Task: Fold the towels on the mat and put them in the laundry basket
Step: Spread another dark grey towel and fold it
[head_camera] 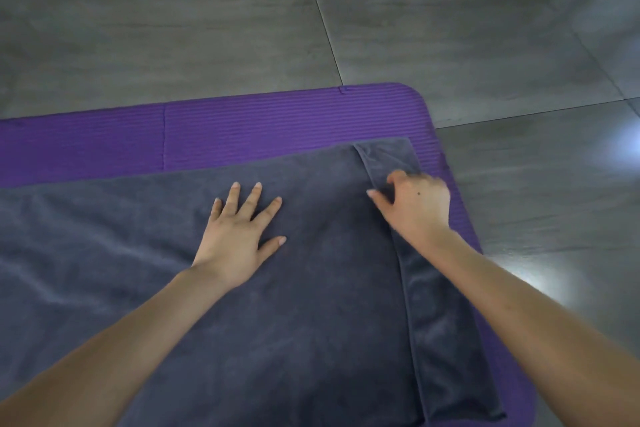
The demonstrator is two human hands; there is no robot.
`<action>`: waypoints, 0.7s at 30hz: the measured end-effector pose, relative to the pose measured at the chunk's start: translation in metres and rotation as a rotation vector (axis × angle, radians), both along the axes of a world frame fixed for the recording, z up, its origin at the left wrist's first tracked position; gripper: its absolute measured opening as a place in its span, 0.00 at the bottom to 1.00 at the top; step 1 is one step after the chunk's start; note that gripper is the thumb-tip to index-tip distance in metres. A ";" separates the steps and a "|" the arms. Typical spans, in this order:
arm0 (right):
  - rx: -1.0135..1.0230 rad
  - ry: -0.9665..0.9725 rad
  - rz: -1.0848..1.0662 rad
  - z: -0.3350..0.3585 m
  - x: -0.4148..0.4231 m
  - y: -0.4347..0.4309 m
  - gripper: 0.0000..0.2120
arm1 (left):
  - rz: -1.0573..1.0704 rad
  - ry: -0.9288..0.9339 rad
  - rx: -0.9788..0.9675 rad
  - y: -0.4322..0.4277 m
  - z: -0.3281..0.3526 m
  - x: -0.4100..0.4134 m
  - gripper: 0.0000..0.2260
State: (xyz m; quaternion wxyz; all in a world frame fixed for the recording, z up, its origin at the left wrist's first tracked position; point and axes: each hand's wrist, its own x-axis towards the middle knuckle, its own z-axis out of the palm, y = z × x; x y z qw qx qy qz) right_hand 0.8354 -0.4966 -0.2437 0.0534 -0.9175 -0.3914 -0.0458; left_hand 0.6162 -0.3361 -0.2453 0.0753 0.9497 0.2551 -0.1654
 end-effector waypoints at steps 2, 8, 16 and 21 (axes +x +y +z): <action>-0.093 0.022 -0.003 -0.003 -0.018 -0.007 0.17 | -0.041 -0.049 -0.037 -0.011 0.005 0.009 0.35; -0.095 0.085 -0.061 0.002 -0.030 0.000 0.09 | -0.308 0.038 -0.100 -0.059 0.001 0.029 0.32; -0.014 0.308 -0.073 -0.003 -0.041 0.004 0.16 | -0.312 0.121 -0.107 -0.064 -0.001 0.032 0.31; 0.094 0.149 -0.042 0.003 -0.056 -0.039 0.15 | -0.261 0.068 -0.138 -0.067 0.002 0.027 0.26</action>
